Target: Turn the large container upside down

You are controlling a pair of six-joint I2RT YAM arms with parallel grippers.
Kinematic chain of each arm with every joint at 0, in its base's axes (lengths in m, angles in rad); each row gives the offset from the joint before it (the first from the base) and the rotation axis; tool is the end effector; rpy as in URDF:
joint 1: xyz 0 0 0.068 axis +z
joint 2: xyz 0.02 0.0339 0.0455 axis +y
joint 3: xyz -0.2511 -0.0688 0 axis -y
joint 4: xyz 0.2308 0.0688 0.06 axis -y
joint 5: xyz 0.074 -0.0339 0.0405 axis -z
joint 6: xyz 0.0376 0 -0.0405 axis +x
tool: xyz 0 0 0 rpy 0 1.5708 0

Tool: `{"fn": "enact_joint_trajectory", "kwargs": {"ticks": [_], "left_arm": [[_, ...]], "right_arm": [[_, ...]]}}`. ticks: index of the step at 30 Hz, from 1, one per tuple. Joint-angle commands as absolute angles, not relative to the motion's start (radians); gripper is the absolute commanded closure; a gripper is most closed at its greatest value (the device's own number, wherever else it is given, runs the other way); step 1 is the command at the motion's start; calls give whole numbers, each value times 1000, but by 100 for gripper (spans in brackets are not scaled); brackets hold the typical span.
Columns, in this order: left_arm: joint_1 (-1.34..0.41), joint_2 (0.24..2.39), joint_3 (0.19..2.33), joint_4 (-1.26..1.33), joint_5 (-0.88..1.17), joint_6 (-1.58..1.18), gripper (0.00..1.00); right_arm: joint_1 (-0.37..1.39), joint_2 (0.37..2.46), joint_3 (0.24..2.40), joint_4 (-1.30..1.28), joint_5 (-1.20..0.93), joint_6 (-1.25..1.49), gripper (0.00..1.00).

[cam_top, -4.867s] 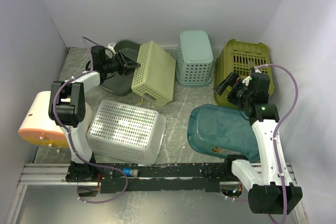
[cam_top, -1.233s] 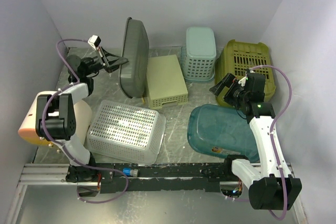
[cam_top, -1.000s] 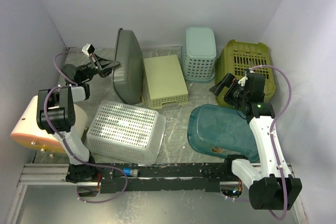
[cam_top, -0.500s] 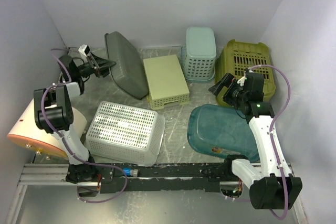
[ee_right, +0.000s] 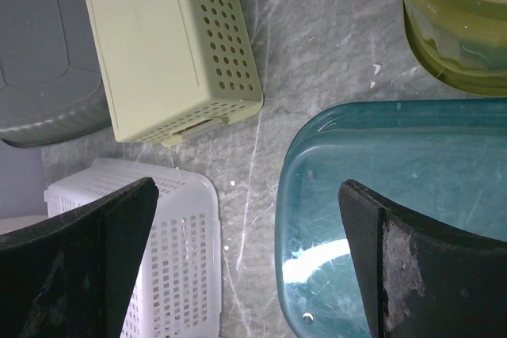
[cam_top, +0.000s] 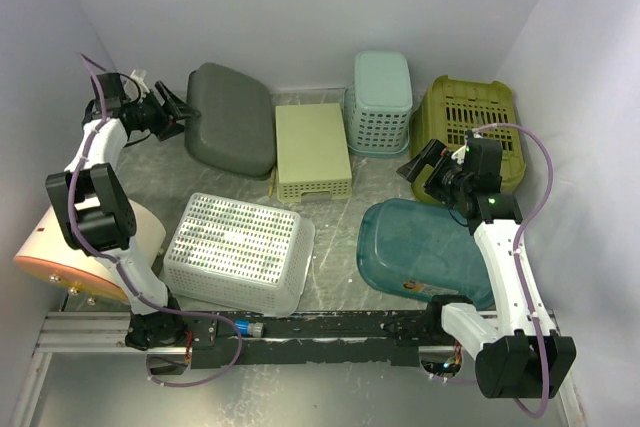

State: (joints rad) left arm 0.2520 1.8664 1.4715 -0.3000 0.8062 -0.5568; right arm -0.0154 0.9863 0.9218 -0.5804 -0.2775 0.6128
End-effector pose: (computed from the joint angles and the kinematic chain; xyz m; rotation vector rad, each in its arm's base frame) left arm 0.4000 0.0750 0.2562 -0.4569 2.1725 -1.0724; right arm 0.2038 0.0072 0.3017 0.5475 2.1943 0.6325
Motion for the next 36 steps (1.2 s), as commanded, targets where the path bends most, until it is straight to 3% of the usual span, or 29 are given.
{"fn": "enact_joint_trajectory", "kwargs": {"ticks": [1,3,9,18,26,36], "left_arm": [[246,1805,1582,-565,537,-372,12],[245,1764,1624,-603,433,-323,3],[193,1649,1738,-693,246,-235,0],[-251,1452,1634,-664,-151,-176,0],[-464,1264,1233,-476,-170,-220,0],[-472,1043,1021,-374,-127,-265,0]], "right_arm": [[-10,989,932,-562,-276,609,0],[-10,990,934,-560,-285,611,0],[-10,1011,982,-580,-221,562,0],[-10,1070,1236,-626,-9,489,0],[-10,1121,1313,-681,61,417,0],[-11,1072,1284,-601,61,426,0]]}}
